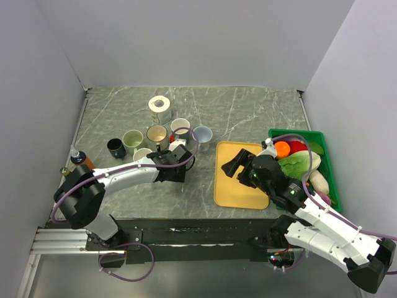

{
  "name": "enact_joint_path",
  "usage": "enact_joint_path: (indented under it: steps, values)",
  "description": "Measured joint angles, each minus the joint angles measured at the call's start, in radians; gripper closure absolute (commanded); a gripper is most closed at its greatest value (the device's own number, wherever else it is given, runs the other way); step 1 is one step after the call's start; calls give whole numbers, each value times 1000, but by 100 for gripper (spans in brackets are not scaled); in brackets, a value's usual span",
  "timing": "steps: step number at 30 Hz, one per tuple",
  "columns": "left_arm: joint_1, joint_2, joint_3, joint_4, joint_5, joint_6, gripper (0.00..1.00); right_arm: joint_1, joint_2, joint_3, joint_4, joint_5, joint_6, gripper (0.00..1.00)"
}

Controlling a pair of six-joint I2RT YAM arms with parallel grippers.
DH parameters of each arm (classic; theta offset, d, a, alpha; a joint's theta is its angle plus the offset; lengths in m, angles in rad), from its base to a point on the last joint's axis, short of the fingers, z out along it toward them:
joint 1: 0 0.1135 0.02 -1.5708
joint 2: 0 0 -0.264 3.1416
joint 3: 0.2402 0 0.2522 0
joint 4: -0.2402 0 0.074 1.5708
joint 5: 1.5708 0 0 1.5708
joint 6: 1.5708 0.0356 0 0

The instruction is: Turn the mug right side up

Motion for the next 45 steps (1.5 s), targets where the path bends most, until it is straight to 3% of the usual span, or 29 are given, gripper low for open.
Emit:
enact_joint_path:
  steps: [1,2,3,8,16,26,32,38,45]
  values:
    - [0,-1,0,6,-3,0,21,0,0,2,-4,0,0,0]
    - [0,-2,0,10,-6,-2,4,0,0,5,-7,0,-2,0]
    - [0,-6,-2,12,-10,-3,4,0,0,10,-14,0,-3,0]
    - [0,-78,-10,17,-21,-19,4,0,-23,19,-36,17,-3,0]
    - [0,-332,-8,-20,-19,-28,4,0,-47,69,-107,56,-3,0]
    - [0,-610,117,-159,-64,-18,4,0,-135,148,-199,102,-46,0]
    - [0,-782,203,-242,-138,27,4,0,-163,285,-319,169,-95,0]
    - [0,-855,325,-259,-201,69,4,0,-225,374,-362,186,-148,0]
    - [0,-801,407,-312,-202,69,4,0,-332,407,-360,189,-169,0]
